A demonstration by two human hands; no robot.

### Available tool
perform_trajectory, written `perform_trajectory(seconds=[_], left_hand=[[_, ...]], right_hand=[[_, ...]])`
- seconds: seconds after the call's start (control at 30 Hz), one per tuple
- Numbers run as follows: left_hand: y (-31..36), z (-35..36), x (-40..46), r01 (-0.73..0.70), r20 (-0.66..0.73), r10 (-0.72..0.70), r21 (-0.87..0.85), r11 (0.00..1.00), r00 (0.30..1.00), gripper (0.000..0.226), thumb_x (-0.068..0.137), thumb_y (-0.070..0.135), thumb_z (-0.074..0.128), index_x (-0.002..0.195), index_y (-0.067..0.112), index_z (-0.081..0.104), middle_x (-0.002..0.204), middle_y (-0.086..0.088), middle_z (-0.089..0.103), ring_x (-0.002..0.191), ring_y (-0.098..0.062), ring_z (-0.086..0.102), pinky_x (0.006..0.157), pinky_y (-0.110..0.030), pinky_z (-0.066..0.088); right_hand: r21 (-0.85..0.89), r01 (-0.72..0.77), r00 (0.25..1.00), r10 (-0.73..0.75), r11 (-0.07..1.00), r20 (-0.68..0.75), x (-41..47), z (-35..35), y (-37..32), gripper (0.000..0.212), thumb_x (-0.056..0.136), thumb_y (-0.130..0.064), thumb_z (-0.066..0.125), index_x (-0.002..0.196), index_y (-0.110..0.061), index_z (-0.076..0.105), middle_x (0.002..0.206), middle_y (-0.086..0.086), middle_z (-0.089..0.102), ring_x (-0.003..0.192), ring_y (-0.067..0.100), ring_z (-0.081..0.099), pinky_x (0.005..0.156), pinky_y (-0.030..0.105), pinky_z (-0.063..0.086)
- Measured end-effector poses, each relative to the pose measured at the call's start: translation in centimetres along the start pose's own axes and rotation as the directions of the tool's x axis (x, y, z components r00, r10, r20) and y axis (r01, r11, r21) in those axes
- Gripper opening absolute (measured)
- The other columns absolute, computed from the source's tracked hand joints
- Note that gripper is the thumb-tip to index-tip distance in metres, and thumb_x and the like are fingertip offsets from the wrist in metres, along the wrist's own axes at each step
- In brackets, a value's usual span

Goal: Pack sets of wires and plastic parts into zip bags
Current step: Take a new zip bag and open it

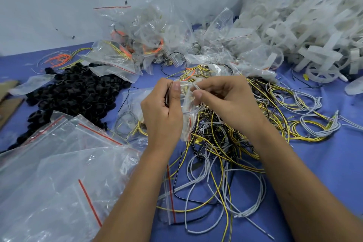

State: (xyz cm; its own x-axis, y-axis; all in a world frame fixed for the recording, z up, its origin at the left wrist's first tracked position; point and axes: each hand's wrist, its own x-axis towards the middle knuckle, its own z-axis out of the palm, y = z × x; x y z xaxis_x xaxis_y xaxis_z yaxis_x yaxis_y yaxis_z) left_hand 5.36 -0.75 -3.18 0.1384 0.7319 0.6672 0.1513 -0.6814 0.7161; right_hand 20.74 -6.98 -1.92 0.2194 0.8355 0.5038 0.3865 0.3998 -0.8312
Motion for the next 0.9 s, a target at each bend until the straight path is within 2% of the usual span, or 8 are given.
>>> perform_trajectory(seconds=[0.13,0.23,0.33,0.4,0.5,0.63,0.8,0.9], left_hand=[[0.1,0.2,0.0,0.021,-0.022,-0.022,-0.037,0.999,1.0,0.034,0.107,0.025,0.053,0.078,0.007,0.053,0.062,-0.003,0.045,0.058,-0.02,0.042,0.054,-0.034,0.034],[0.2,0.4,0.0,0.035,0.015,-0.034,-0.036,0.999,0.999,0.031,0.107,0.027,0.054,0.079,0.016,0.051,0.062,0.006,0.043,0.057,-0.012,0.039,0.056,-0.029,0.032],[0.1,0.5,0.0,0.052,0.046,-0.051,-0.022,0.998,0.998,0.029,0.106,0.03,0.055,0.081,0.016,0.054,0.063,0.006,0.045,0.058,-0.013,0.042,0.056,-0.033,0.034],[0.2,0.4,0.0,0.068,0.056,-0.065,-0.05,0.996,0.996,0.029,0.106,0.035,0.054,0.082,0.019,0.055,0.064,0.005,0.048,0.058,-0.014,0.044,0.055,-0.033,0.036],[0.2,0.4,-0.1,0.13,0.083,-0.119,-0.137,0.982,0.989,0.033,0.104,0.047,0.05,0.086,0.02,0.057,0.07,-0.002,0.058,0.061,-0.026,0.053,0.056,-0.041,0.044],[-0.7,0.8,-0.3,0.213,0.102,-0.218,0.058,0.975,0.971,0.027,0.091,0.05,0.067,0.087,0.026,0.058,0.075,0.009,0.061,0.065,-0.014,0.054,0.067,-0.042,0.052],[-1.3,1.0,-0.4,0.225,0.154,-0.263,0.226,0.948,0.952,0.028,0.082,0.045,0.079,0.083,0.027,0.057,0.074,0.011,0.061,0.069,-0.009,0.058,0.067,-0.032,0.051],[-1.2,0.9,-0.2,0.289,0.118,-0.312,0.178,0.941,0.943,0.019,0.086,0.032,0.074,0.074,0.025,0.061,0.063,0.01,0.062,0.058,-0.005,0.057,0.06,-0.027,0.049]], right_hand=[[0.132,-0.025,0.998,0.032,0.991,-0.056,0.1,0.3,-0.4,0.007,0.092,-0.015,0.074,0.093,-0.012,0.079,0.07,0.004,0.074,0.05,0.011,0.049,0.049,0.023,0.039],[0.13,-0.033,0.987,0.053,0.991,-0.151,0.1,0.3,-0.6,0.006,0.093,-0.013,0.074,0.093,-0.01,0.079,0.07,0.004,0.075,0.052,0.013,0.052,0.05,0.025,0.041],[0.052,-0.034,0.98,0.044,0.998,-0.194,0.0,0.3,-0.6,0.006,0.093,-0.012,0.075,0.094,-0.008,0.079,0.071,0.002,0.076,0.062,0.018,0.062,0.053,0.028,0.041],[0.061,-0.036,0.97,0.049,0.998,-0.237,0.1,0.4,-0.6,0.006,0.093,-0.012,0.075,0.095,-0.008,0.079,0.071,0.003,0.076,0.058,0.024,0.058,0.05,0.031,0.037],[0.098,-0.038,0.925,0.072,0.994,-0.373,0.4,-0.1,-0.5,0.006,0.095,-0.014,0.073,0.094,-0.014,0.079,0.073,0.001,0.076,0.057,0.009,0.061,0.049,0.021,0.044],[0.26,-0.045,0.844,0.176,0.965,-0.506,0.5,-1.2,-0.4,0.004,0.097,-0.015,0.071,0.096,-0.015,0.075,0.076,0.006,0.077,0.054,0.019,0.06,0.044,0.026,0.048],[0.532,-0.056,0.777,0.371,0.845,-0.508,0.9,-2.1,-0.5,0.004,0.097,-0.008,0.068,0.099,-0.005,0.067,0.071,0.004,0.073,0.047,0.012,0.053,0.043,0.022,0.039],[0.828,-0.034,0.836,0.469,0.56,-0.283,1.0,-2.4,-1.0,0.005,0.096,-0.012,0.061,0.097,-0.008,0.064,0.074,0.003,0.068,0.05,0.004,0.051,0.042,0.012,0.035]])
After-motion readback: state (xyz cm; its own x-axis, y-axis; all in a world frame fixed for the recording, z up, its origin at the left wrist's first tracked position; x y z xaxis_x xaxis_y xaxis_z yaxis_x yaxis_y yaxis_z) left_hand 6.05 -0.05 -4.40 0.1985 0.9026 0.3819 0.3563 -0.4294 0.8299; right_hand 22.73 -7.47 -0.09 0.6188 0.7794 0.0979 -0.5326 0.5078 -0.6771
